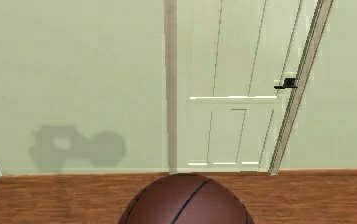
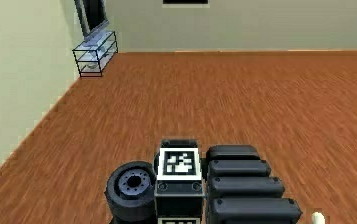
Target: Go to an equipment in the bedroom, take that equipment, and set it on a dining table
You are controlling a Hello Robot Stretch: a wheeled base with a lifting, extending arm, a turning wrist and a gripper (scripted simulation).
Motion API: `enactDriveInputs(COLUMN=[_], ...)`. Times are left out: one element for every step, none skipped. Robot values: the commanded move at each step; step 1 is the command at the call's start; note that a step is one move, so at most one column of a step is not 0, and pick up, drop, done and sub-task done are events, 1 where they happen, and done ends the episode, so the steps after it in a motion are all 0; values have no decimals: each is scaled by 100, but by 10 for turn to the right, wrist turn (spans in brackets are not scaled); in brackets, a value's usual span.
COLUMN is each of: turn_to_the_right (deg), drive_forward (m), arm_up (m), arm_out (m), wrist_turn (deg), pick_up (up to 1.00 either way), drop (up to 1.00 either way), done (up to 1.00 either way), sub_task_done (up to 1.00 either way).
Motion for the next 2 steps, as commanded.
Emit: enactDriveInputs(turn_to_the_right=[390,-450], drive_forward=[0,0], arm_up=[0,0], arm_out=[0,0], wrist_turn=[0,0], pick_up=[0,0], drop=[0,0], done=[0,0], sub_task_done=[0,0])
